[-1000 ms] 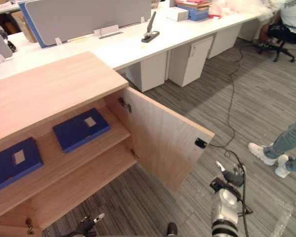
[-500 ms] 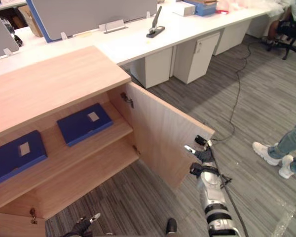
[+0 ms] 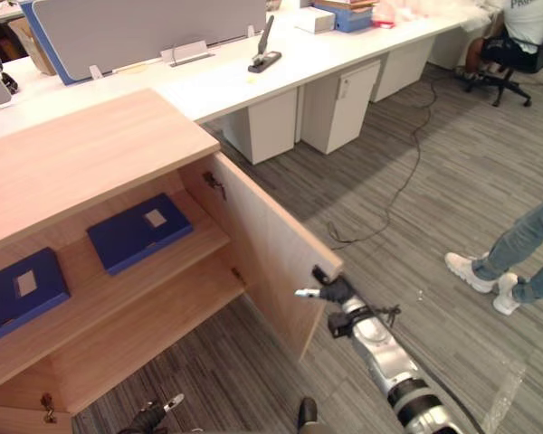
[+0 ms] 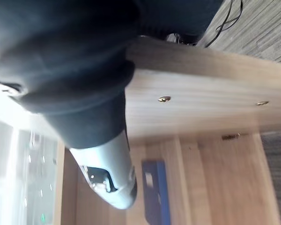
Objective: Walk over to the cabinet, pick up the folder, carry it to the office cabinet, place the folder inside the office cabinet, then close the office cabinet door
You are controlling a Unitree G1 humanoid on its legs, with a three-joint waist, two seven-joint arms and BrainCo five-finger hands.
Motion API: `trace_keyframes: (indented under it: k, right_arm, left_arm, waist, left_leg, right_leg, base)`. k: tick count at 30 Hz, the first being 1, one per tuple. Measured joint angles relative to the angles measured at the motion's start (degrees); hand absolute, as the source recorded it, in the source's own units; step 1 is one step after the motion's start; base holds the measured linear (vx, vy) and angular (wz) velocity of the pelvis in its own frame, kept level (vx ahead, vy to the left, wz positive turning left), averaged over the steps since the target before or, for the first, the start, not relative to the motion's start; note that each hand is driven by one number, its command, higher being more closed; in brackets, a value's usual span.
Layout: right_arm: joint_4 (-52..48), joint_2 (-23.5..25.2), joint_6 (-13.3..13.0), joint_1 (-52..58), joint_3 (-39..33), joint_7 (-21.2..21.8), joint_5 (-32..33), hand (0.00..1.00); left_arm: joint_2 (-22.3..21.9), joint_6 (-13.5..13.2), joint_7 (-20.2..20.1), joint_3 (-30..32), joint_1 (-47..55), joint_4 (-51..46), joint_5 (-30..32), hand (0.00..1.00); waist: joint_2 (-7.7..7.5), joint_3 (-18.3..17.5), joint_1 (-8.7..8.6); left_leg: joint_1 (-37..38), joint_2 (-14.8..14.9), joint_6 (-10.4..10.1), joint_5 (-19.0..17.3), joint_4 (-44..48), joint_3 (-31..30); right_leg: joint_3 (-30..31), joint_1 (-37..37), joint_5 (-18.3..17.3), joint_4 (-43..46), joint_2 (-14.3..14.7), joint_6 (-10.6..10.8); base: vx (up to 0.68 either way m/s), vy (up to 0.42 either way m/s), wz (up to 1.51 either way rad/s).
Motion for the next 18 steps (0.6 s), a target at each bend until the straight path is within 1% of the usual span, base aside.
trace_keyframes:
  k: [1, 2, 3, 4, 6, 7, 8, 10, 11, 13, 16, 18]
  right_arm:
    - [-1.11, -1.04, -0.02, -0.14, 2.58, 1.37, -1.92, 0.0]
    - [-1.68, -2.31, 0.02, -0.67, 6.01, 3.93, -4.37, 0.0]
    - [-1.88, -3.03, 0.03, -0.93, 7.76, 5.54, -5.76, 0.0]
    - [-2.6, -4.55, 0.28, -1.34, 11.88, 9.69, -8.41, 0.0]
    - [-3.0, -3.92, 0.85, -1.77, 14.45, 13.48, -10.31, 0.0]
    - [-3.15, -4.56, 1.45, -2.11, 17.98, 17.79, -12.68, 0.0]
    - [-3.15, -4.7, 1.64, -2.15, 18.77, 18.29, -12.87, 0.0]
    - [-3.4, -5.62, 2.75, -1.71, 22.09, 23.8, -16.47, 0.0]
    - [-3.59, -6.11, 2.89, -1.52, 22.55, 24.86, -17.08, 0.0]
    - [-4.23, -8.74, 3.41, -0.94, 22.68, 27.76, -17.59, 0.0]
    - [-5.39, -11.43, 4.17, -0.79, 22.21, 29.11, -18.83, 0.0]
    - [-5.46, -11.6, 4.21, 0.16, 20.2, 29.18, -19.46, 0.0]
  left_arm:
    - [0.14, -0.01, -0.16, -0.01, 0.12, 0.11, 0.05, 0.0]
    - [0.41, -0.04, -0.39, -0.02, 0.05, 0.76, 0.3, 0.0]
    - [0.56, -0.05, -0.63, -0.02, -0.03, 1.1, 0.7, 0.0]
    - [0.84, -0.02, -1.25, -0.05, -0.13, 1.18, 1.28, 0.0]
    - [1.01, -0.01, -2.0, -0.11, -0.12, 1.23, 1.53, 0.0]
    - [1.14, 0.04, -2.53, -0.13, -0.14, 1.68, 1.78, 0.0]
    - [1.15, 0.05, -2.6, -0.12, -0.13, 1.69, 1.78, 0.0]
    - [1.38, 0.36, -3.34, -0.09, 0.08, 1.71, 1.77, 0.0]
    - [1.42, 0.46, -3.6, -0.06, 0.46, 1.72, 1.77, 0.0]
    - [1.53, 0.56, -4.21, -0.02, 0.66, 1.71, 1.73, 0.0]
    - [1.57, 0.57, -4.69, -0.04, 0.69, 1.71, 1.21, 0.0]
    - [1.58, 0.57, -5.02, -0.08, 0.71, 1.61, 0.82, 0.0]
  waist:
    - [-0.01, 0.0, -0.01]
    - [-0.07, -0.02, 0.0]
    - [-0.11, -0.03, 0.02]
    - [-0.19, 0.01, 0.12]
    - [-0.19, 0.01, 0.24]
    - [-0.19, 0.0, 0.61]
    - [-0.19, 0.0, 0.7]
    - [-0.23, 0.03, 0.88]
    - [-0.2, 0.02, 0.83]
    - [-0.2, 0.02, 0.73]
    - [-0.18, 0.03, 0.75]
    - [-0.14, 0.0, 0.82]
  left_leg:
    - [-0.12, 0.0, 0.01, 0.04, 0.02, -0.01]
    - [-0.17, 0.0, 0.32, -0.18, -0.01, 0.01]
    - [-0.19, 0.0, 0.69, -0.5, -0.06, -0.01]
    - [-0.42, 0.04, 0.75, -0.83, -0.05, -0.16]
    - [-0.84, 0.04, 0.83, -0.99, 0.04, -0.65]
    - [-0.85, 0.07, 0.9, -1.17, 0.04, -0.95]
    - [-0.88, 0.08, 0.89, -1.19, 0.03, -1.05]
    - [-0.87, 0.16, 0.52, -1.05, 0.19, -1.26]
    - [-0.84, 0.18, 0.3, -0.93, 0.25, -1.27]
    - [-0.9, 0.18, 0.28, -0.93, 0.42, -1.44]
    - [-1.12, 0.22, 0.29, -0.9, 1.5, -1.74]
    - [-1.85, 0.36, 0.29, -0.88, 2.68, -2.15]
  right_leg:
    - [0.0, -0.05, 0.02, 0.0, 0.0, 0.02]
    - [-0.03, 0.02, 0.03, 0.0, 0.0, 0.03]
    - [-0.05, 0.02, 0.04, 0.0, 0.02, 0.04]
    - [-0.08, -0.03, 0.2, 0.0, 0.06, 0.08]
    - [-0.07, -0.13, 0.43, 0.02, 0.05, 0.11]
    - [-0.07, -0.09, 0.55, 0.05, 0.1, 0.23]
    - [-0.1, -0.08, 0.57, 0.08, 0.12, 0.25]
    - [-0.19, -0.09, 0.78, 0.33, 0.23, 0.03]
    - [-0.19, -0.09, 0.92, 0.34, 0.23, -0.18]
    - [-0.21, -0.07, 0.88, 0.35, 0.21, -0.19]
    - [-0.21, 0.26, 0.56, 0.35, 0.04, -0.2]
    - [-0.38, 0.34, 0.4, 0.34, -0.06, -0.18]
  base:
    - [-0.07, 0.022, -0.02]
    - [-0.07, 0.025, -0.01]
    - [-0.07, 0.033, 0.0]
    - [-0.03, 0.024, 0.06]
    - [0.0, 0.023, 0.09]
    - [0.02, 0.016, 0.06]
    - [0.07, 0.023, 0.07]
    - [0.09, 0.02, 0.05]
    - [0.1, 0.039, 0.03]
    - [0.12, 0.051, 0.01]
    - [0.05, 0.025, 0.01]
    - [0.03, 0.019, 0.04]
